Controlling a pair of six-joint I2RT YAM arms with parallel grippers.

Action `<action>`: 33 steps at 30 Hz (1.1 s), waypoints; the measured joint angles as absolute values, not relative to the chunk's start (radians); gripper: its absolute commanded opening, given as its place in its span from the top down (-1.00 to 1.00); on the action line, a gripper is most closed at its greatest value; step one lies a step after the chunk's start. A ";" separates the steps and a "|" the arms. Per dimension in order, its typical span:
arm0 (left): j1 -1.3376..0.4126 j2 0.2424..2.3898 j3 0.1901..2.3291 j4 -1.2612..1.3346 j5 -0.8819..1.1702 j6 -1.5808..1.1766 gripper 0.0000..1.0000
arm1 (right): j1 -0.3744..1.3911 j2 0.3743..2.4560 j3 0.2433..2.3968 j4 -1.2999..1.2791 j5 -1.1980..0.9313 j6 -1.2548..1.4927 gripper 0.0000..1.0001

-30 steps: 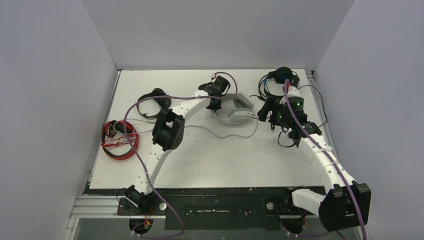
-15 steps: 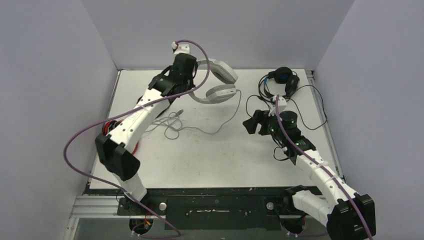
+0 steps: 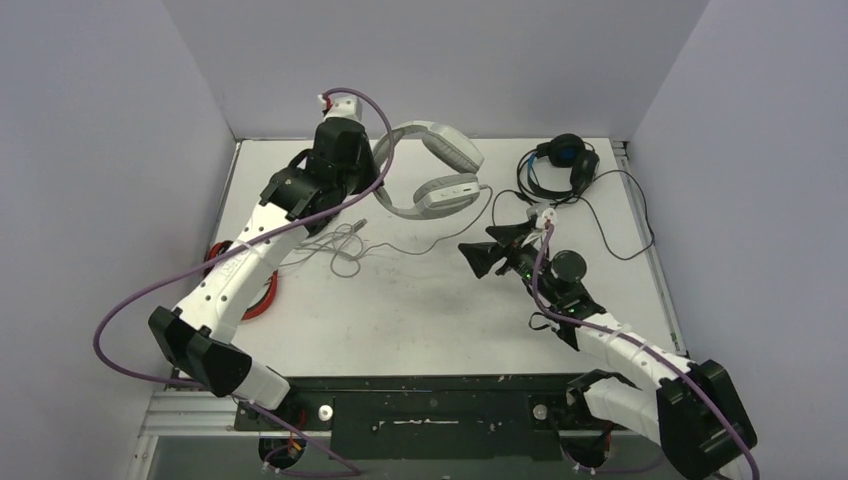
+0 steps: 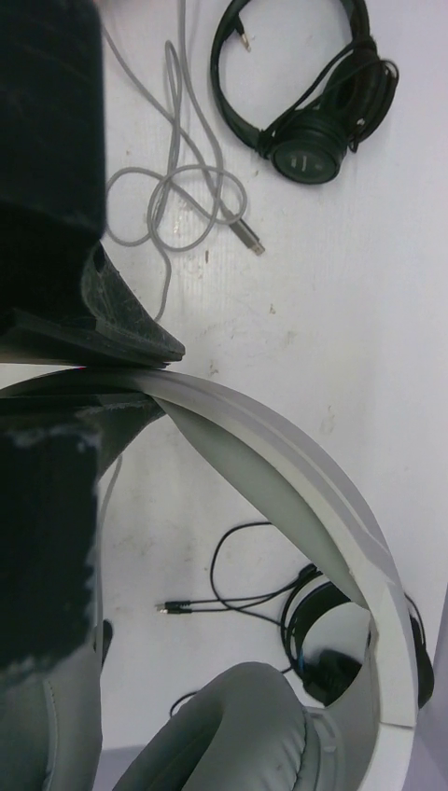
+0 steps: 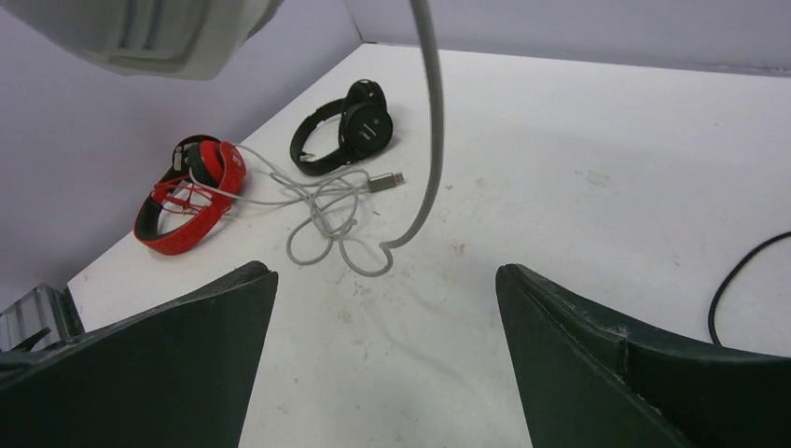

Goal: Wrap the headphones
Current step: Wrap the headphones cable around the headphones.

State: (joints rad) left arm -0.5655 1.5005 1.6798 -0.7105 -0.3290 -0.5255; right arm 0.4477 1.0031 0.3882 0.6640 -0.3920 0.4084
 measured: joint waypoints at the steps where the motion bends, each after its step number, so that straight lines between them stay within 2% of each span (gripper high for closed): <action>1: -0.564 1.496 1.680 -0.714 -0.307 -0.535 1.00 | 0.449 1.037 0.384 0.724 -0.397 0.410 -0.79; 17: -0.494 1.360 1.665 -0.684 0.052 -0.704 1.00 | 0.508 1.475 0.481 1.314 -0.437 0.481 -0.59; 33: -0.474 1.391 1.778 -0.693 0.119 -0.713 1.00 | 0.617 1.380 0.391 1.256 -0.461 0.255 -0.71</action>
State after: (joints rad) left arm -0.4740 1.3914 1.7782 -0.6930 0.1188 -0.7128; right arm 0.6174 1.3800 0.3912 1.2564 -0.4606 0.2554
